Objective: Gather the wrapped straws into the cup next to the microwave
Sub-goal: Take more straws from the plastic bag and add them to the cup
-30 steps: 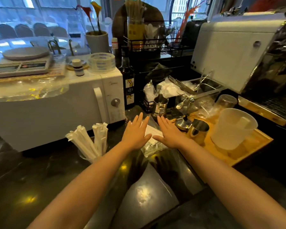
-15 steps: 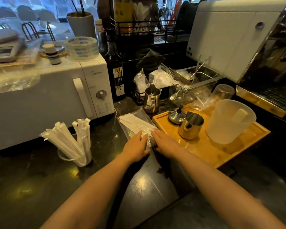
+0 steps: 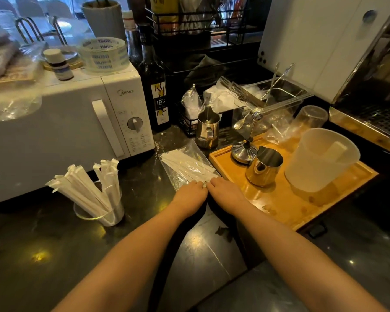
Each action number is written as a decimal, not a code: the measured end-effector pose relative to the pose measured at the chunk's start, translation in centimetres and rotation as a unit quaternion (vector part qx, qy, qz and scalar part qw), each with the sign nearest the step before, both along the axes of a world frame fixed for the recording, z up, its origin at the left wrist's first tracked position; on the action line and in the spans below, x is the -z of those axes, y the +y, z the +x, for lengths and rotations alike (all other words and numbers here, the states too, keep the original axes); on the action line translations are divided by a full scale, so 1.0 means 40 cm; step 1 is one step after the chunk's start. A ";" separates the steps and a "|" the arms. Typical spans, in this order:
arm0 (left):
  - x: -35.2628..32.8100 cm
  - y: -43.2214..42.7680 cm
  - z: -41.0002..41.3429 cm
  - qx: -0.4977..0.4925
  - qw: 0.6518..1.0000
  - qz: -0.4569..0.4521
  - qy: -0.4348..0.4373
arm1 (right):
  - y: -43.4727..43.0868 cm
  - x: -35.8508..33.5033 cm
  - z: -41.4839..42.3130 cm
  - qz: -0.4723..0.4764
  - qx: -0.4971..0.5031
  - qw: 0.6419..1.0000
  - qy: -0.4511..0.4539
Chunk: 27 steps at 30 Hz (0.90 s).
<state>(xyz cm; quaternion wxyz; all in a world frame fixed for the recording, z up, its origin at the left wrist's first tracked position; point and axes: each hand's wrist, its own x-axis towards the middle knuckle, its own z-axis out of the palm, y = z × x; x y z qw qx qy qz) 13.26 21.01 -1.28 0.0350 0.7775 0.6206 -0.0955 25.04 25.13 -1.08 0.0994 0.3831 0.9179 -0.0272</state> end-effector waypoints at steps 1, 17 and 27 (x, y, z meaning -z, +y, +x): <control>-0.003 0.001 0.002 0.000 1.000 0.000 -0.002 | -0.001 -0.001 -0.002 0.002 0.003 1.000 0.001; -0.073 0.015 -0.049 -0.108 0.979 -0.004 -0.174 | -0.011 -0.073 -0.049 0.063 0.052 0.995 0.055; -0.198 0.003 -0.135 -0.210 0.903 0.077 -0.367 | -0.021 -0.195 -0.123 0.108 0.109 0.963 0.221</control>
